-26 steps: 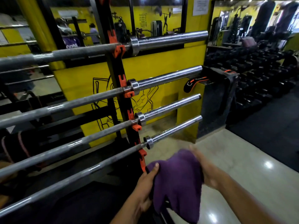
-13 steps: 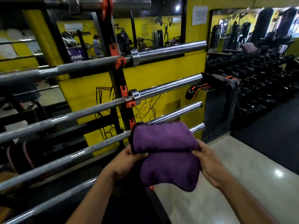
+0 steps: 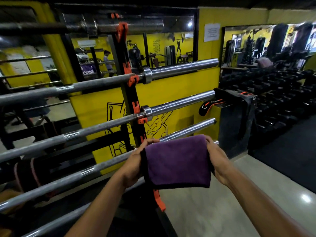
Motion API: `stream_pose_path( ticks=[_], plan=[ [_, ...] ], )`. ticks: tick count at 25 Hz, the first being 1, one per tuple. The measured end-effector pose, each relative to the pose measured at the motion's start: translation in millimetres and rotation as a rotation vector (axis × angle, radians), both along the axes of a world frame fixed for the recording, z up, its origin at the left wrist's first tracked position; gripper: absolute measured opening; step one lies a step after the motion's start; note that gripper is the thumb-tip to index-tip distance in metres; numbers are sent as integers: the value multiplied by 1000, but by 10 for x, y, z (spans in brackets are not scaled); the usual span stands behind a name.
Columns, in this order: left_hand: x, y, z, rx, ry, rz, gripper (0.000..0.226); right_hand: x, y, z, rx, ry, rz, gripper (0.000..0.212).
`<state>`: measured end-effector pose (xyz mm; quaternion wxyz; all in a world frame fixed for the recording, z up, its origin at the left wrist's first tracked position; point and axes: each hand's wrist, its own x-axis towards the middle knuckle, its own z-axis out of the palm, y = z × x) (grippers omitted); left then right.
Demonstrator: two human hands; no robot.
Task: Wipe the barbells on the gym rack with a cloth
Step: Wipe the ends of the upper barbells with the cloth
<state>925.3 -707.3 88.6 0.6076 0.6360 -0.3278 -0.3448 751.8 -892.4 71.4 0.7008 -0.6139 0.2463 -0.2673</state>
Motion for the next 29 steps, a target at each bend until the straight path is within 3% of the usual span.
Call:
stream_pose_path(
  ticks=[3, 7, 12, 15, 19, 21, 25, 29],
  plan=[
    [-39, -43, -46, -17, 45, 18, 29, 35, 127, -98, 257, 91, -13, 54],
    [65, -86, 93, -113, 71, 72, 27, 56, 52, -11, 468, -31, 28, 72],
    [422, -247, 698, -77, -66, 74, 32, 348, 63, 531, 264, -139, 78, 44],
    [757, -338, 1275, -65, -421, 96, 54, 605, -2, 952, 201, -318, -19, 26],
    [1210, -243, 2134, 56, -1508, 244, 52, 1001, -135, 1513, 184, -500, -158, 12],
    [1489, -167, 2543, 170, -1837, 240, 61, 1224, -203, 1823, 151, -565, -190, 12],
    [2077, -19, 3257, 354, -2153, 290, 65, 1678, -353, 2495, -1, -685, -258, 26],
    [2404, 61, 3653, 477, -2093, 247, 61, 2208, -541, 3113, -420, -643, -420, 29]
  ],
)
